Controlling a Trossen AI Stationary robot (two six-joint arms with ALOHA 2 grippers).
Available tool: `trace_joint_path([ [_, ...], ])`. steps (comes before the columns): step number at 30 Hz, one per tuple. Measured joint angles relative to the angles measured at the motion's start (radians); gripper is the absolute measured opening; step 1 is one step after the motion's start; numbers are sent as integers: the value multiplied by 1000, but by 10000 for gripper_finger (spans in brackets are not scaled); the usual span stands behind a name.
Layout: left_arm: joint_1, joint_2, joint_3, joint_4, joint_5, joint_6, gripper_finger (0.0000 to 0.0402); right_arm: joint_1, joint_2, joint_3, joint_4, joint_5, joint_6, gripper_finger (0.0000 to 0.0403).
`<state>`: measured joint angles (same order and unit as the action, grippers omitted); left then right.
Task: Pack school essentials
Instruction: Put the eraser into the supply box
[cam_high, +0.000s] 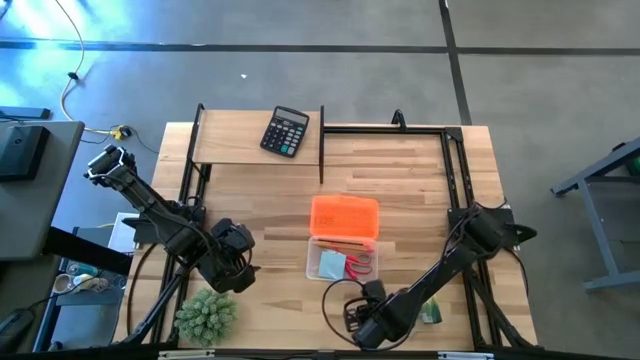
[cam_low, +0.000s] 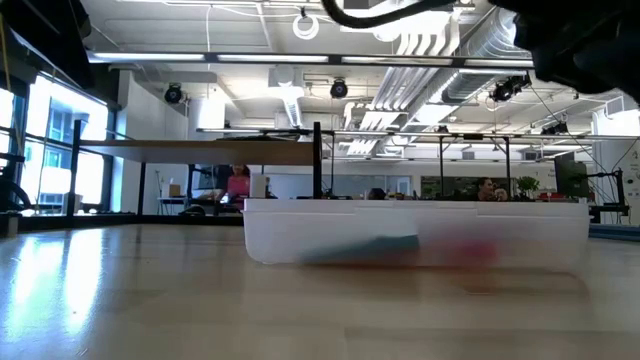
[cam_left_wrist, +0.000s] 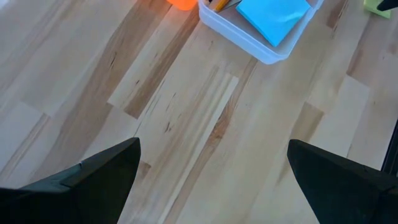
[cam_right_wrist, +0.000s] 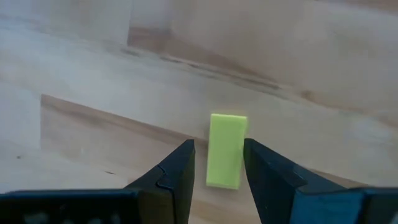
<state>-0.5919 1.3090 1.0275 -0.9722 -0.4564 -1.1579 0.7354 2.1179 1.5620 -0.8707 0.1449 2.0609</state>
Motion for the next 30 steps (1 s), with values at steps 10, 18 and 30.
trace_joint_path([
  [10, 0, 0, 0, 0, 0, 9, 397, 3, 30, 4, 11, -46, 8, 129],
  [18, 2, 0, 0, 0, 2, 44, 397, 4, 38, 15, -18, -77, 19, 129],
  [30, 38, 0, 0, 0, 4, 88, 397, 4, 38, 13, -38, -123, 26, 80],
])
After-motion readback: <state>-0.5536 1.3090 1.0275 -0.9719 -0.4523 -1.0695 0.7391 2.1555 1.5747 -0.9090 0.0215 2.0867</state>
